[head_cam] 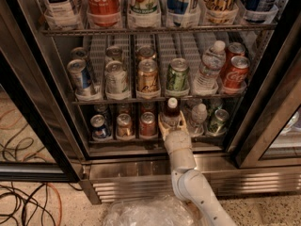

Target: Pick blue plastic bottle from bottom shelf of fridge

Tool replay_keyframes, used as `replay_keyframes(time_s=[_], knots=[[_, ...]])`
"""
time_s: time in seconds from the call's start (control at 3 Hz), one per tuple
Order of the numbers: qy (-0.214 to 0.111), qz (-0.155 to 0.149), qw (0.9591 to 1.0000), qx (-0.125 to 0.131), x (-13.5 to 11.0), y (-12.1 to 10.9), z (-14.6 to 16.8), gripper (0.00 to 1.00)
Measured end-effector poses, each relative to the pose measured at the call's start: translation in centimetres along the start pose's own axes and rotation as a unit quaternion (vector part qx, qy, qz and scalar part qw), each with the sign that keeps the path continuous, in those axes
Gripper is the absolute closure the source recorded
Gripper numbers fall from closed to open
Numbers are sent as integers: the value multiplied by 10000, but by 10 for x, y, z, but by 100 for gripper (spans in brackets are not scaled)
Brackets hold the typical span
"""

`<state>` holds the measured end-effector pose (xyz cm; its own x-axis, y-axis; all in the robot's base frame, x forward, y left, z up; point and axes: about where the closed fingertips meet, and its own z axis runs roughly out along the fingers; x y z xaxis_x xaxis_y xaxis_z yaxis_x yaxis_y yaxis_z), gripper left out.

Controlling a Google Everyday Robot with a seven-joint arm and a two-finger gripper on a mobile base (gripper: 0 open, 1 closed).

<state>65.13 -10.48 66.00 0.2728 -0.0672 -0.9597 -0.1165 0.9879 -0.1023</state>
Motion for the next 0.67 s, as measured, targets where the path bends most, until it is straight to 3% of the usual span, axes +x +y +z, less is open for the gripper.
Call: replay_keyframes(time_s=[0.67], knots=[[-178, 62, 9995, 263, -3, -2, -20, 100]])
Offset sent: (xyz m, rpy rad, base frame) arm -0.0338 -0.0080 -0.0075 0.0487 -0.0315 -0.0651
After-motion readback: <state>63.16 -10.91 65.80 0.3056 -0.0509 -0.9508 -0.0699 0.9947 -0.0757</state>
